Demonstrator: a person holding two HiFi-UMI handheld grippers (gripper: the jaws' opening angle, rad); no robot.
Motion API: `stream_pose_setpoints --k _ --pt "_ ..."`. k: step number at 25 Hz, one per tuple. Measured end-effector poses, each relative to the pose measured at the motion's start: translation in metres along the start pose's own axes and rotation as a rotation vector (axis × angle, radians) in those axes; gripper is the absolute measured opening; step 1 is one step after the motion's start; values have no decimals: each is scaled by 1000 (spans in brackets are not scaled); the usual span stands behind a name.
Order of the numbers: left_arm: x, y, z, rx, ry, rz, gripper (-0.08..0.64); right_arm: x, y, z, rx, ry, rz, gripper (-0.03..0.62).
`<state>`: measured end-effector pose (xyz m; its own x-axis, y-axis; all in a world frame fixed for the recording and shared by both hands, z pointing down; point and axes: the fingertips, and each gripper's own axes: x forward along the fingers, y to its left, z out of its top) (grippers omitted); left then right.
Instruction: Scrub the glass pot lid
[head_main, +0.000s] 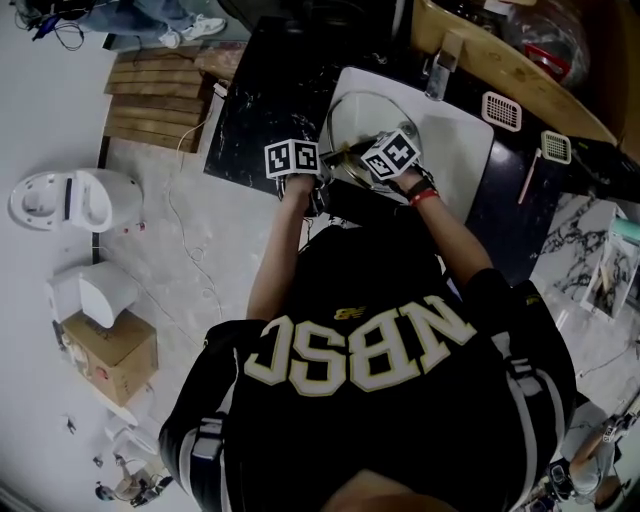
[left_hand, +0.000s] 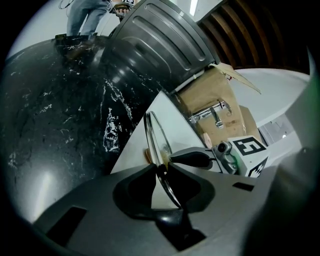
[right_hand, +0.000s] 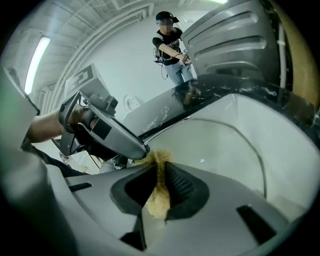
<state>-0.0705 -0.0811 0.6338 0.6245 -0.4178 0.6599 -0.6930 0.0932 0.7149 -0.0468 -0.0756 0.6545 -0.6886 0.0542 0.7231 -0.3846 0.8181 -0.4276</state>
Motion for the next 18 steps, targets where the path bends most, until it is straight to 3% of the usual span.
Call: stream_pose_setpoints --k 6,11,18 --pt "-2 0 2 -23 -23 -12 86 5 -9 11 -24 -38 -28 58" --pt "-2 0 2 -23 -22 -10 86 18 -37 30 70 -155 -111 55" --pt "-3 -1 1 -27 -20 -11 86 24 -88 50 94 -185 -235 57"
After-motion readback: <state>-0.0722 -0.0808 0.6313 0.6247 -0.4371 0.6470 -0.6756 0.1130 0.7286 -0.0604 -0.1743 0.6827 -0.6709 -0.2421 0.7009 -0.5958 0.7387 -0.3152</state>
